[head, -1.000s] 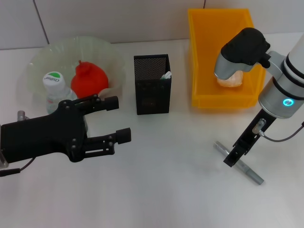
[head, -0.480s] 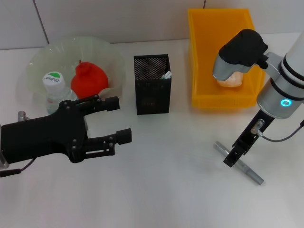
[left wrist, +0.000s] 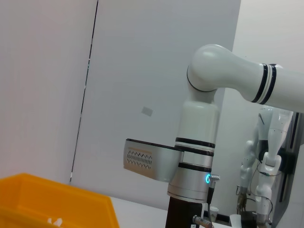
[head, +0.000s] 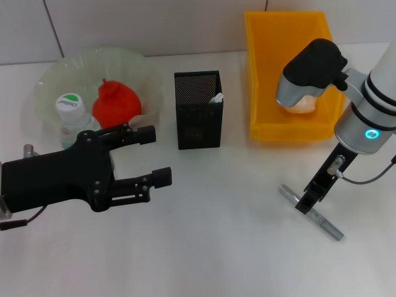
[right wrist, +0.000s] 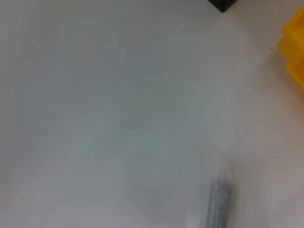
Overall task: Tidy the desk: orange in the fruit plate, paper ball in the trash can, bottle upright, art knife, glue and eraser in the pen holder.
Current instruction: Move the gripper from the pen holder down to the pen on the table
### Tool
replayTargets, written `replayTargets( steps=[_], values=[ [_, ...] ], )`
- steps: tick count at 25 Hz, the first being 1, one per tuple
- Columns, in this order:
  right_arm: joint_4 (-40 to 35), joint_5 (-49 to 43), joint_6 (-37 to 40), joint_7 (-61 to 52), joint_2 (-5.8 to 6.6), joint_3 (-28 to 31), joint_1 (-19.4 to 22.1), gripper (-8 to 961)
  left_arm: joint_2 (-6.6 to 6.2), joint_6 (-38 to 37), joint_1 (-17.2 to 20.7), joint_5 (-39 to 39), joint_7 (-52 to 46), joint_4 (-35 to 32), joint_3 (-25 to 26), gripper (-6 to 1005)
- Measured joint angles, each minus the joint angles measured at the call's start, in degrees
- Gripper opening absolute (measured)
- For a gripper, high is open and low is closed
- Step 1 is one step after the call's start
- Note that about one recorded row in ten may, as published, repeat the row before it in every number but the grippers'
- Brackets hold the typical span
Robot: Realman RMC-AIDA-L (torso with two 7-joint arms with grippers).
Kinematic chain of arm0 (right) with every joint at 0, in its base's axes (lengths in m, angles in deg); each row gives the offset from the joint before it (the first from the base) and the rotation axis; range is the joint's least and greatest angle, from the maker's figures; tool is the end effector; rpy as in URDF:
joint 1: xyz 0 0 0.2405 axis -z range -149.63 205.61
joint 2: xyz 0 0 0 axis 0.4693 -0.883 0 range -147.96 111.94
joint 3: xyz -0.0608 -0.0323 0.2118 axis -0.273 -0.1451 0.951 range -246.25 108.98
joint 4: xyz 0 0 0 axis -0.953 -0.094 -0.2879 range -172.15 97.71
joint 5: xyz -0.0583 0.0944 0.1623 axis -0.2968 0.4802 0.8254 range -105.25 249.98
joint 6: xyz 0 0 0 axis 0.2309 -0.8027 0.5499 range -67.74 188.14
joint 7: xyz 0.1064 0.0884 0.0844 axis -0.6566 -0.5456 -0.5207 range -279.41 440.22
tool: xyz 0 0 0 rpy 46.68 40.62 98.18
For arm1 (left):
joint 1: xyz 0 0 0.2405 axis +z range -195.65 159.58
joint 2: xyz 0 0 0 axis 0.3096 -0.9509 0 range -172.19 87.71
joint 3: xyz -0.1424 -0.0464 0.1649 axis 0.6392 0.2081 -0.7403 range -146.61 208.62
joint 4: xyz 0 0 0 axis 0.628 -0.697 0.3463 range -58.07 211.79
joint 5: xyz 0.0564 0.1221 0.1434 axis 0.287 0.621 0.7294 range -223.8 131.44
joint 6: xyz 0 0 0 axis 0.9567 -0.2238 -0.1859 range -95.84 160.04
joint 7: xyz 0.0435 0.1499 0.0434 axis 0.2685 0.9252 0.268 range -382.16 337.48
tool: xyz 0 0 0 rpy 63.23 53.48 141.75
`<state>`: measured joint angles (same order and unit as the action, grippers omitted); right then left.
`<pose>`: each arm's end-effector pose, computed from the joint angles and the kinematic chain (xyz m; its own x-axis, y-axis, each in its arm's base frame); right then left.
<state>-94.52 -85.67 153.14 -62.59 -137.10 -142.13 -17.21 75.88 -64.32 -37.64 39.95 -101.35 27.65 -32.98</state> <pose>0.2003 0.3314 -0.0101 0.5860 -0.6919 0.4217 -0.5641 -0.7219 -0.4007 -0.1722 0.2718 0.0121 0.7231 0.1742 0.6684 0.2596 -0.9653 -0.0292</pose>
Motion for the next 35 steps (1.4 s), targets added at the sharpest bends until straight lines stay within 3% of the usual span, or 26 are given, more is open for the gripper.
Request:
replayTargets(
  steps=[5, 35],
  values=[
    [0.13, 0.0, -0.42, 0.0, -0.08, -0.28, -0.03, 505, 0.0, 0.0, 0.0, 0.0, 0.0, 0.0, 0.0, 802],
    [1.93, 0.28, -2.79, -0.24, -0.18, -3.3, -1.31, 472, 0.0, 0.27, -0.25, 0.0, 0.0, 0.0, 0.0, 802]
  ],
)
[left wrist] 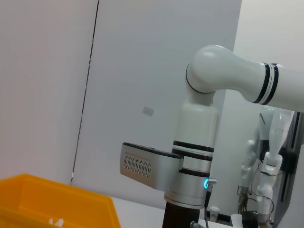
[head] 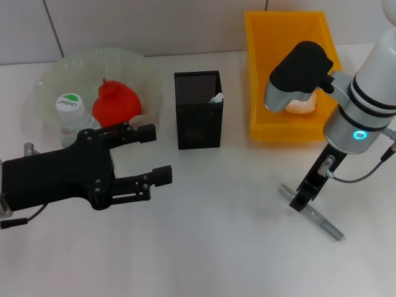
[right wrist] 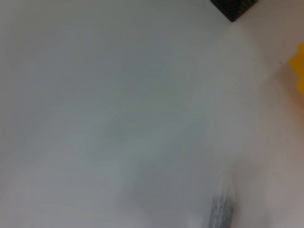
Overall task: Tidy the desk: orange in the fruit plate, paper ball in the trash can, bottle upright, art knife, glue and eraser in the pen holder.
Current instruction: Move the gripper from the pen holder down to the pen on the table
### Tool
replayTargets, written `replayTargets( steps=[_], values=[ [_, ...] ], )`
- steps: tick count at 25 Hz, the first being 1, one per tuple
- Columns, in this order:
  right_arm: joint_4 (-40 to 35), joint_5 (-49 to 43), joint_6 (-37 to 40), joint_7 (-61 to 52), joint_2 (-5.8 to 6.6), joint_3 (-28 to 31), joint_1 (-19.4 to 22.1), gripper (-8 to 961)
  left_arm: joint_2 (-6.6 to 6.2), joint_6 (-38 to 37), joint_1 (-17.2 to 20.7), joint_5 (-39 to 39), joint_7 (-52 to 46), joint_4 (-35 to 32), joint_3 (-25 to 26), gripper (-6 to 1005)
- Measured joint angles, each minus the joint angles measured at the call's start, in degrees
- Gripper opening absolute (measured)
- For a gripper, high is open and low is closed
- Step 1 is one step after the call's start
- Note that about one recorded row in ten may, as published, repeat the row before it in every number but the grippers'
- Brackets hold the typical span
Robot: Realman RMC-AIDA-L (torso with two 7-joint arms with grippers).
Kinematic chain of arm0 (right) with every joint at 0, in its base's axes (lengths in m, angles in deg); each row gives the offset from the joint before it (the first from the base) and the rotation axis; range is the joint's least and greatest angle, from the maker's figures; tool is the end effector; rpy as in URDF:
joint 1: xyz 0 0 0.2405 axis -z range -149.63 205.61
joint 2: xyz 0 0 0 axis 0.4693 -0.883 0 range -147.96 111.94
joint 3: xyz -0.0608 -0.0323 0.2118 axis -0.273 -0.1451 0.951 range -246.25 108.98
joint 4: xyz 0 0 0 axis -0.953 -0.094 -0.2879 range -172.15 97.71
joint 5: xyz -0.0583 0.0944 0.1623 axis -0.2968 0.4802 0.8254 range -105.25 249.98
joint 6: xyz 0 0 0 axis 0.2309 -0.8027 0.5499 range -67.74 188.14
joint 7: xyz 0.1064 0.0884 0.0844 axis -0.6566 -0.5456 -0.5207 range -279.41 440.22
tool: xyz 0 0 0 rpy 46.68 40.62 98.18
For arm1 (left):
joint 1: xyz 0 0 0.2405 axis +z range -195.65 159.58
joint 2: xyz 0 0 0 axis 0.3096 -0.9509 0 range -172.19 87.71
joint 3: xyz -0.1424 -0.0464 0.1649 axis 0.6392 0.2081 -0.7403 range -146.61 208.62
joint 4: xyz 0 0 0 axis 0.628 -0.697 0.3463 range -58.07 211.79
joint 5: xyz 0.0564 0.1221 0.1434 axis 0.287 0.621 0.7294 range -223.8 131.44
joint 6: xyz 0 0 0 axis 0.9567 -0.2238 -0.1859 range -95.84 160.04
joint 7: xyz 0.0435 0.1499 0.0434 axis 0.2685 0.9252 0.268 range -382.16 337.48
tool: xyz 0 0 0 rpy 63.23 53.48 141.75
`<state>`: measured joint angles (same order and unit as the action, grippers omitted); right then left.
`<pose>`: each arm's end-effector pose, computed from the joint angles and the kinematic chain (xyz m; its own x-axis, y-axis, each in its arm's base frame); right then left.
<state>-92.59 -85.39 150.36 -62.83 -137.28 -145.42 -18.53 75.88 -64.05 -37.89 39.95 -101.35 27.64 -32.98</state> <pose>0.1964 0.3353 -0.0201 0.6067 -0.6576 0.4466 -0.5192 -0.7532 -0.4038 -0.1713 0.2732 0.0120 0.7245 0.1711 0.6677 0.2582 -0.9655 -0.0328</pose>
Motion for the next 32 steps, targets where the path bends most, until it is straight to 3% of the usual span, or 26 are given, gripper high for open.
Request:
replayTargets(
  steps=[5, 15, 29, 32],
  values=[
    [1.29, 0.06, -0.26, 0.09, 0.0, -0.14, -0.56, 466, 0.0, 0.0, -0.2, 0.0, 0.0, 0.0, 0.0, 802],
    [1.63, 0.09, -0.57, 0.09, 0.0, -0.62, -1.01, 356, 0.0, 0.06, -0.48, 0.0, 0.0, 0.0, 0.0, 802],
    [2.04, 0.4, -0.99, -0.1, -0.02, -0.64, -1.03, 125, 0.0, 0.17, -0.79, 0.0, 0.0, 0.0, 0.0, 802],
    [2.11, 0.65, -0.98, 0.03, -0.03, -0.64, -1.03, 123, 0.0, 0.17, -0.8, 0.0, 0.0, 0.0, 0.0, 802]
  ],
)
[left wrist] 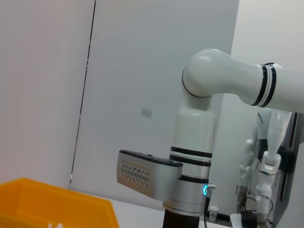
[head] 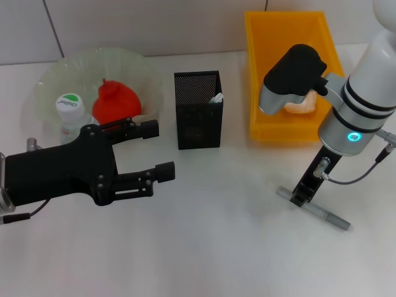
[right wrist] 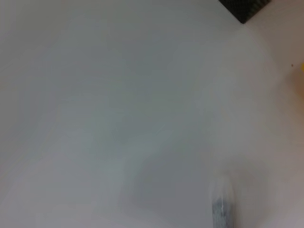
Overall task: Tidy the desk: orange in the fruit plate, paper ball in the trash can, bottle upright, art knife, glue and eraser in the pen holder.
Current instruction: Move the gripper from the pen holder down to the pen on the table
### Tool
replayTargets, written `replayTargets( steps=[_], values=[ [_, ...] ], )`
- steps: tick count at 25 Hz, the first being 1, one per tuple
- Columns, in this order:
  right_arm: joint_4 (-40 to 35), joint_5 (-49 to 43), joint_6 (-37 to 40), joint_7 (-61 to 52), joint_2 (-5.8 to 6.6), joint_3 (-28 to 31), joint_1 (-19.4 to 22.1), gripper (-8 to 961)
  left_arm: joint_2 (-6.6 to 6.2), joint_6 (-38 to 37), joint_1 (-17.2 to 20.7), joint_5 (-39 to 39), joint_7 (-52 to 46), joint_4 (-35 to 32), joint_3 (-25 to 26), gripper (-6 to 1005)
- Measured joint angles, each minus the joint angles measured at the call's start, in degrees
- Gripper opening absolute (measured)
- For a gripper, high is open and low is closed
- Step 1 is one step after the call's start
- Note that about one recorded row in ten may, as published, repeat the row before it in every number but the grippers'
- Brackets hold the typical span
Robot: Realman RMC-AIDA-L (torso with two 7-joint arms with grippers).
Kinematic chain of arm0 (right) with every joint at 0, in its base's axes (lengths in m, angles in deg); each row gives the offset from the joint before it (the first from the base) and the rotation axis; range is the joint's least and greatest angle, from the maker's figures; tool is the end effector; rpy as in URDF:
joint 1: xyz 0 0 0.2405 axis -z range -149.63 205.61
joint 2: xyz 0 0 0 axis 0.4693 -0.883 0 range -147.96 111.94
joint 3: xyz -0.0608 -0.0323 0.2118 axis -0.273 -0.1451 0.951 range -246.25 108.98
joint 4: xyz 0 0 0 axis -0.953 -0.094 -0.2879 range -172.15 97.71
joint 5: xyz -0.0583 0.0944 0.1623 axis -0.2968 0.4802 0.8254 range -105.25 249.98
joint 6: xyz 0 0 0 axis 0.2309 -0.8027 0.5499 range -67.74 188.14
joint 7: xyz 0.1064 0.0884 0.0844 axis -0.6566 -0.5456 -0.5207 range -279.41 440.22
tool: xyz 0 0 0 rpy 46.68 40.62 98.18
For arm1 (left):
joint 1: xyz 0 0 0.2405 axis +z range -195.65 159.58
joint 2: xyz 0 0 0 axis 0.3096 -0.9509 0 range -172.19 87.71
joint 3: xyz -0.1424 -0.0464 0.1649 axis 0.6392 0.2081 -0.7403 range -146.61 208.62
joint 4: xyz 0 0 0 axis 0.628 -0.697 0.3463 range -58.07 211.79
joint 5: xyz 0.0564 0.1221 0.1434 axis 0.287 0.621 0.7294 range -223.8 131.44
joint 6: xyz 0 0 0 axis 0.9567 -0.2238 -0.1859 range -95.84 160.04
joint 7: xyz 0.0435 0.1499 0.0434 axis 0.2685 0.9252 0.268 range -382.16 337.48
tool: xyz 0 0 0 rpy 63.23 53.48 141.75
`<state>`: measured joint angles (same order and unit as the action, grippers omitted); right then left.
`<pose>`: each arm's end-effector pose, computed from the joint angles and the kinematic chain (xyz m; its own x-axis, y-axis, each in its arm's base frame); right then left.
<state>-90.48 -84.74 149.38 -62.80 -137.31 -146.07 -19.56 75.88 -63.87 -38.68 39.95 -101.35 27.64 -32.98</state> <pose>0.1956 0.3356 -0.0256 0.6078 -0.6505 0.4554 -0.5185 -0.7595 -0.3929 -0.1677 0.2760 0.0120 0.7272 0.1612 0.6672 0.2468 -0.9684 -0.0351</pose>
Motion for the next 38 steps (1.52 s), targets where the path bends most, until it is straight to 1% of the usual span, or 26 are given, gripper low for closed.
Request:
replayTargets(
  steps=[18, 23, 27, 35, 38],
  values=[
    [-0.76, 0.68, 0.17, 0.03, -0.06, 0.44, 0.15, 116, 0.0, -0.36, 0.08, 0.0, 0.0, 0.0, 0.0, 802],
    [-0.78, 0.68, 0.17, 0.03, -0.06, 0.22, 0.18, 93, 0.0, -0.36, 0.08, 0.0, 0.0, 0.0, 0.0, 802],
    [-0.79, 0.68, 0.16, -0.05, -0.06, 0.22, 0.18, -1, 0.0, -0.36, 0.09, 0.0, 0.0, 0.0, 0.0, 802],
    [-0.96, 0.47, 0.21, -0.32, -0.03, 0.21, 0.05, -2, 0.0, -0.35, 0.03, 0.0, -0.01, 0.0, 0.0, 802],
    [-2.82, 0.27, 0.71, -0.35, 0.03, 0.18, 0.45, -2, 0.0, -0.35, 0.02, 0.0, -0.03, 0.0, 0.0, 802]
  ],
)
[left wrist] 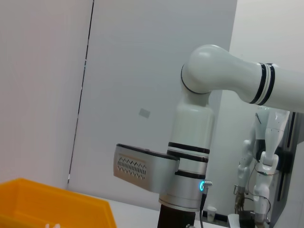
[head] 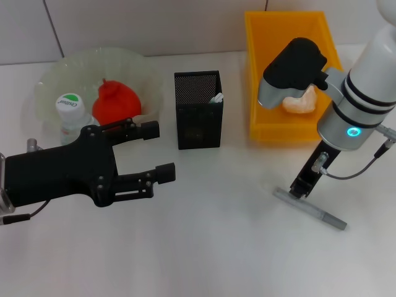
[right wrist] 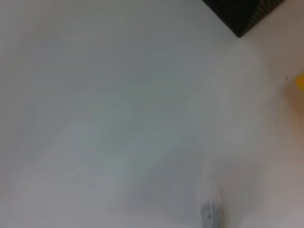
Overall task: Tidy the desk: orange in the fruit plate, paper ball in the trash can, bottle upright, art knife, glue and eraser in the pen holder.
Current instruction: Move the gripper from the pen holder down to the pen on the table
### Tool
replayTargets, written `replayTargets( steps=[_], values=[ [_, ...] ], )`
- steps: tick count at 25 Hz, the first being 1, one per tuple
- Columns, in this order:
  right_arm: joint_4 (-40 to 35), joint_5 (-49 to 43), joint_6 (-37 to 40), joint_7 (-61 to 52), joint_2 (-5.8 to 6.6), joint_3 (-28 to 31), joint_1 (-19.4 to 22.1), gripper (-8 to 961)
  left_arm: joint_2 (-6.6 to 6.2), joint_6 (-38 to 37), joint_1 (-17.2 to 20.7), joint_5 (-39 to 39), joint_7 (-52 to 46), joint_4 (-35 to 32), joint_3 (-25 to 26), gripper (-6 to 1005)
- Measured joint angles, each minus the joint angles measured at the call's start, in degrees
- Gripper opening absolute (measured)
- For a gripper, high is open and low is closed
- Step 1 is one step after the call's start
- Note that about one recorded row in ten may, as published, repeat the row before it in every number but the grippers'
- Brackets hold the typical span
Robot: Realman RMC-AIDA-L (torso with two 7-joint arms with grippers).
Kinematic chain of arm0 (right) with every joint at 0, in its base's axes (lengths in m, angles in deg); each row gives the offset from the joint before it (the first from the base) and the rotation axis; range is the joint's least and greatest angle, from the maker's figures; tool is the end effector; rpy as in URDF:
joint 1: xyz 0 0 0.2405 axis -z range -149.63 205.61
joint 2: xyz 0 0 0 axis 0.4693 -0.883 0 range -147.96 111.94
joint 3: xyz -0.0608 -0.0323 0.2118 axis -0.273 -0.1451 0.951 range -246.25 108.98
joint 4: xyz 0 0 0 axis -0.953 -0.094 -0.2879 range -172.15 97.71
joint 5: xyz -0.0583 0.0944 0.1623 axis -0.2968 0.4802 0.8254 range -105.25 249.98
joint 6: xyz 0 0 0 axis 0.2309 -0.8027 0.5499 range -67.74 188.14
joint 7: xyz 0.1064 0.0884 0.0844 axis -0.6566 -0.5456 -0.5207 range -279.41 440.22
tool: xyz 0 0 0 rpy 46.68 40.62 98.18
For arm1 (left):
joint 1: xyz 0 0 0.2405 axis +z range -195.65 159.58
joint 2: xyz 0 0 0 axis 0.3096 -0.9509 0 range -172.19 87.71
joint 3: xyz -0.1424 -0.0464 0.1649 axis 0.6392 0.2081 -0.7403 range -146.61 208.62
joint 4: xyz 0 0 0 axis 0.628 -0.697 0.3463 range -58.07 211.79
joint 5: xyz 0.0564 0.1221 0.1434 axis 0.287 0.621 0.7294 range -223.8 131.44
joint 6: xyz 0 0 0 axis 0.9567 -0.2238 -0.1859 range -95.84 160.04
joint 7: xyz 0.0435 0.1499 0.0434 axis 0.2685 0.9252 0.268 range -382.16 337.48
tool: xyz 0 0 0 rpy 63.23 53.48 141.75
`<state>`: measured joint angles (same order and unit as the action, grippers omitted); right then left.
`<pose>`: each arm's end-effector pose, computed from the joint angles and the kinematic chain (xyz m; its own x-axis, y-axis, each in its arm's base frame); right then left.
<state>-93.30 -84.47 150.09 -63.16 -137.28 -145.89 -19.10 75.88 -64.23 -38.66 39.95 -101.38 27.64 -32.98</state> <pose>0.1885 0.3384 -0.0213 0.6265 -0.6471 0.4345 -0.5091 -0.7618 -0.4006 -0.1674 0.2750 0.0121 0.7262 0.1617 0.6681 0.2436 -0.9694 -0.0301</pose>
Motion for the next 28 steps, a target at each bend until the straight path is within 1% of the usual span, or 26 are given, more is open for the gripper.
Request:
replayTargets(
  steps=[5, 10, 16, 19, 24, 28],
  values=[
    [-2.57, -0.05, 0.75, -0.16, 0.01, 0.37, 0.66, -3, 0.0, 0.0, -0.03, 0.0, -0.17, 0.0, 0.0, 802],
    [-2.89, -0.06, 1.63, -0.18, 0.01, 0.11, 0.78, -3, 0.01, -0.06, -0.03, 0.0, -0.22, 0.0, 0.0, 802],
    [-2.92, 0.09, 1.98, -0.18, 0.0, -0.13, 0.95, 39, 0.07, -0.07, -0.13, 0.0, -0.23, 0.0, -0.27, 802],
    [-2.99, 0.14, 2.04, -0.17, 0.0, -0.16, 1.09, 213, 0.09, 0.03, -0.28, 0.0, -0.23, 0.0, -0.52, 802],
    [-2.57, 0.18, 2.03, -0.02, 0.0, -0.18, 1.1, 259, 0.09, 0.13, -0.45, 0.0, -0.23, 0.0, -0.62, 802],
    [-2.29, 0.22, 1.75, 0.18, -0.06, -0.24, 1.09, 258, 0.09, 0.22, -0.51, 0.0, -0.24, 0.0, -0.62, 802]
  ],
)
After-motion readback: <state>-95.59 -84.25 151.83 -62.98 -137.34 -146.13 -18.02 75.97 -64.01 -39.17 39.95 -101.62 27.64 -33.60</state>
